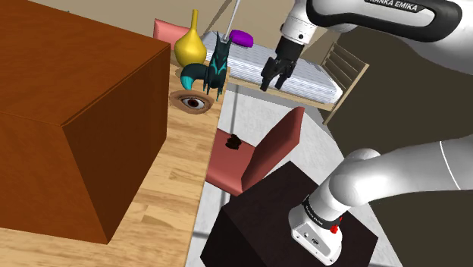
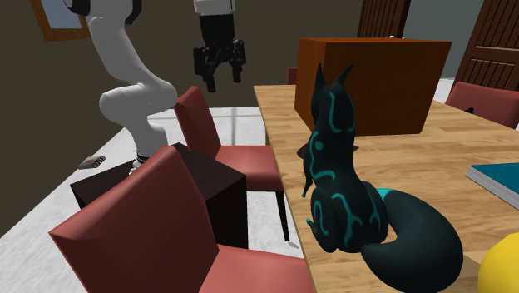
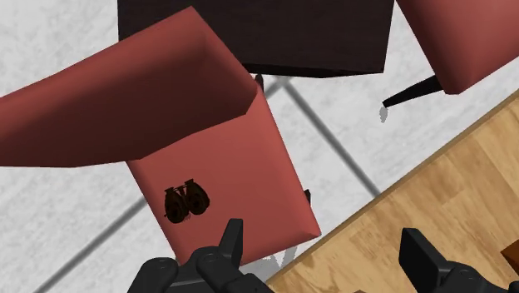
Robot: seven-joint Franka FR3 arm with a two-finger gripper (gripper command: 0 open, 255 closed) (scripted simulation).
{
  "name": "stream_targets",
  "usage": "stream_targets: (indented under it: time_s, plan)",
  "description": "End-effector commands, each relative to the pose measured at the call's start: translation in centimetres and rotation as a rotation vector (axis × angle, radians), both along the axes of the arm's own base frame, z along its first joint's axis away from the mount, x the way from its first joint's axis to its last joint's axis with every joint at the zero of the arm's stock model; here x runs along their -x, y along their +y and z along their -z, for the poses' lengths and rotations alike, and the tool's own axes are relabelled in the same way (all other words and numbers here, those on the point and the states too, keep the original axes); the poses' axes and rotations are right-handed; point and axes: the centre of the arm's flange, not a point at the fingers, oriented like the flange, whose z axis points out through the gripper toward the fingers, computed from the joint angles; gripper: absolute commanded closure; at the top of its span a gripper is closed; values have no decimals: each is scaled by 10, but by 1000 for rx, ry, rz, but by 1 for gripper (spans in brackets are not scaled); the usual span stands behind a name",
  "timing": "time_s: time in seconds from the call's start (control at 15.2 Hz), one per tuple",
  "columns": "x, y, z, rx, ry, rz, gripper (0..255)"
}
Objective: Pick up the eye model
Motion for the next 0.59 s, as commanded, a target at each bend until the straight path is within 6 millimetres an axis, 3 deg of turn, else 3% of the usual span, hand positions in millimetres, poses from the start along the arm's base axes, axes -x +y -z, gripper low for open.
stream_targets:
  time_s: [0.0,0.53]
  plan:
    - [-22,13,13,8,2,0,0]
    - [-107,60,62,44,13,1,0]
